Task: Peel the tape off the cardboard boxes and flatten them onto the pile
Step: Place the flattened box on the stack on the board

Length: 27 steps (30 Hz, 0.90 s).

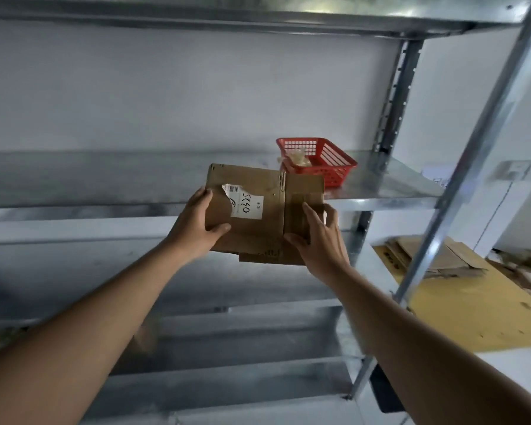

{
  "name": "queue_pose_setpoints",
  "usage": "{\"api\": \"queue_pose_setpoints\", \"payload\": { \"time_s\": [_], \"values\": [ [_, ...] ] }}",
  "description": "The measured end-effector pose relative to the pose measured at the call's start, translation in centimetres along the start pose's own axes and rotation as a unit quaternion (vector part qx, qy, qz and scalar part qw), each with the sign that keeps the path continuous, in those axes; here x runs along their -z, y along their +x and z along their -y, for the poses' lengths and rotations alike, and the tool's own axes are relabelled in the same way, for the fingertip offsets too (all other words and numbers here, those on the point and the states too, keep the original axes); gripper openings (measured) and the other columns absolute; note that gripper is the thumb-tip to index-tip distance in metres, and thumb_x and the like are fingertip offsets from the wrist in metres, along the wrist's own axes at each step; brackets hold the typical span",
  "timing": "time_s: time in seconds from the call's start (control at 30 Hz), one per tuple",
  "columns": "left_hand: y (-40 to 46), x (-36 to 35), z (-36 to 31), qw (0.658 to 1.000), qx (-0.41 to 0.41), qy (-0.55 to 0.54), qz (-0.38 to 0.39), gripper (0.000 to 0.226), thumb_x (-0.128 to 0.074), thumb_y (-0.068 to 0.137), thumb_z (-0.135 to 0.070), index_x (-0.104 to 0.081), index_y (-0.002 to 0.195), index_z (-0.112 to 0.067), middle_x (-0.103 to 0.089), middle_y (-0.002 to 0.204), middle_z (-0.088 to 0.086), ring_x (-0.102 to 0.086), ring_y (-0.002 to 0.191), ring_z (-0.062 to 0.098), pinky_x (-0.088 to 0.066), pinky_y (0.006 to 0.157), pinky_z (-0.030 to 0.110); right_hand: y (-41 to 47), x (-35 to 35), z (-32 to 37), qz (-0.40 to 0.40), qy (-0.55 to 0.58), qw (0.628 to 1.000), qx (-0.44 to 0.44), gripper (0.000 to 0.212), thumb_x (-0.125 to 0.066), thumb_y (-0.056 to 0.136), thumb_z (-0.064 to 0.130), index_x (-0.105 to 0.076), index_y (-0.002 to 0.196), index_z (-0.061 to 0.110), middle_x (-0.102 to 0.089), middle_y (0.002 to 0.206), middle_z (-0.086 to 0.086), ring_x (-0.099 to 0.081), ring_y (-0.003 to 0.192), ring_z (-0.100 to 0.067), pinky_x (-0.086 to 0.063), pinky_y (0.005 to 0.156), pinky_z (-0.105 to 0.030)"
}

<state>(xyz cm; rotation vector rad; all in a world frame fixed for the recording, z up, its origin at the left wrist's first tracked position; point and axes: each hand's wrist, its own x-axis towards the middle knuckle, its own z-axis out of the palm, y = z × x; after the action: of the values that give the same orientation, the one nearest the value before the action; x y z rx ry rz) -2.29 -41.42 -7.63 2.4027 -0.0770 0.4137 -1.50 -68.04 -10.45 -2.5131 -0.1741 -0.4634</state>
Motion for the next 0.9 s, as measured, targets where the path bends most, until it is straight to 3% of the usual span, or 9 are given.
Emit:
{"api": "queue_pose_setpoints", "payload": {
  "time_s": [0.17, 0.6, 0.9],
  "values": [
    [-6.1, -7.2, -6.9, 1.000, -0.001, 0.005, 0.024, 0.094, -0.077, 0.094, -0.029, -0.020, 0.164, -0.005, -0.014, 0.173, 0.005, -0.011, 0.158, 0.015, -0.006, 0.118, 0.015, -6.4, 5.3, -7.9, 0.008, -0.003, 0.999, -0.040, 0.083, -0.069, 0.094, 0.052, -0.026, 0.161, 0.031, -0.015, 0.165, -0.006, -0.040, 0.142, -0.035, -0.050, 0.105, -0.048],
    [-9.9, -24.9, -23.6, 0.989, -0.041, 0.023, 0.142, 0.114, -0.078, 0.087, -0.054, -0.008, 0.166, -0.011, 0.004, 0.174, 0.002, -0.007, 0.160, 0.020, -0.019, 0.128, 0.042, -14.6, 18.1, -26.6, -0.010, -0.014, 0.986, -0.168, 0.080, -0.065, 0.097, 0.050, -0.022, 0.163, 0.032, -0.006, 0.171, -0.007, -0.031, 0.148, -0.036, -0.042, 0.111, -0.049],
    [-7.9, -40.0, -33.8, 0.976, -0.072, -0.022, 0.205, 0.108, -0.077, 0.090, -0.047, -0.010, 0.165, -0.007, 0.001, 0.174, 0.008, -0.003, 0.160, 0.019, -0.010, 0.126, 0.032, -14.5, 24.4, -41.0, -0.025, -0.047, 0.962, -0.268, 0.077, -0.064, 0.099, 0.046, -0.024, 0.163, 0.029, -0.012, 0.170, -0.008, -0.034, 0.146, -0.037, -0.039, 0.115, -0.050]
  ]
}}
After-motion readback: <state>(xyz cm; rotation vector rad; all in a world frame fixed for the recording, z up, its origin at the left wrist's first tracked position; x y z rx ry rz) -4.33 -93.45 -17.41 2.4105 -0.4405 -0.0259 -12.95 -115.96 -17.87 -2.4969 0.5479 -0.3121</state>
